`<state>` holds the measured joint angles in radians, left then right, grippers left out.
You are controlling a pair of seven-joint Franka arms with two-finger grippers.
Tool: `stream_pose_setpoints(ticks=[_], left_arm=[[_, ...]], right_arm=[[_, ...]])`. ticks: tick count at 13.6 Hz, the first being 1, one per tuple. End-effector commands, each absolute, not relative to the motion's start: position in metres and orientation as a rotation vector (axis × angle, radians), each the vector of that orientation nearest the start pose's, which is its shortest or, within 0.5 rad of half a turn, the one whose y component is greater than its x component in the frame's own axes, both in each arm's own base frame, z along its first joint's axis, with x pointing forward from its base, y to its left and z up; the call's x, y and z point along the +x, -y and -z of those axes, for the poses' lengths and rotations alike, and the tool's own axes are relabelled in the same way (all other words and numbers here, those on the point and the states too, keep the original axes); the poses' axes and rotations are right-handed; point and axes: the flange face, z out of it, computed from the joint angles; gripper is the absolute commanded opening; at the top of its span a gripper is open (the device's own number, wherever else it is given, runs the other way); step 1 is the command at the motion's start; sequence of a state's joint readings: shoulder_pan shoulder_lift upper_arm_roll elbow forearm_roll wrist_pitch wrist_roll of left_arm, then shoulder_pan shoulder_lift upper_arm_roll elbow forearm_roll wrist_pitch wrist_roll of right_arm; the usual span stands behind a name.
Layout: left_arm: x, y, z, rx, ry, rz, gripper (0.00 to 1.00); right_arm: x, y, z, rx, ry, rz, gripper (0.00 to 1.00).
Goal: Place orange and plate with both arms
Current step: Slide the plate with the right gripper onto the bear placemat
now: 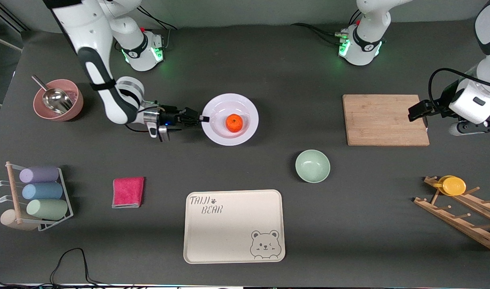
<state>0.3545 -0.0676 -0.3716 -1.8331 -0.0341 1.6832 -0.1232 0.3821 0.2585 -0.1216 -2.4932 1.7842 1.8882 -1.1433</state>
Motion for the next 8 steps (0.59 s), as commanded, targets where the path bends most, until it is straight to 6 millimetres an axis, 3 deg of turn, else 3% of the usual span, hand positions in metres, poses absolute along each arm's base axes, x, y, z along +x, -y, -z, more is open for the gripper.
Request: stream_pose_setpoints(ticks=[1,2,5,8], left_arm=[[0.525,0.016,-0.562,-3.11,0.155,-0.141,1.0],[0.521,0.015,-0.565,-3.106,0.138,-0.168,1.0],[0.521,0.018,-0.571,-3.085,0.144,-0.188,1.0],[0.525,0.025,-0.578,-3.093,0.118,-0.115,1.0]], right_arm=[[0.415,-0.177,-0.219,-1.803,-0.08,-0.003,0.0],[0.43,-0.177,-0.222,-1.801,-0.071,0.018,0.0],[0.499,-0.172,-0.205,-1.821,-0.046,0.073,0.0],[0.572,-0.19,-0.185,-1.818,-0.031,0.102,0.0]])
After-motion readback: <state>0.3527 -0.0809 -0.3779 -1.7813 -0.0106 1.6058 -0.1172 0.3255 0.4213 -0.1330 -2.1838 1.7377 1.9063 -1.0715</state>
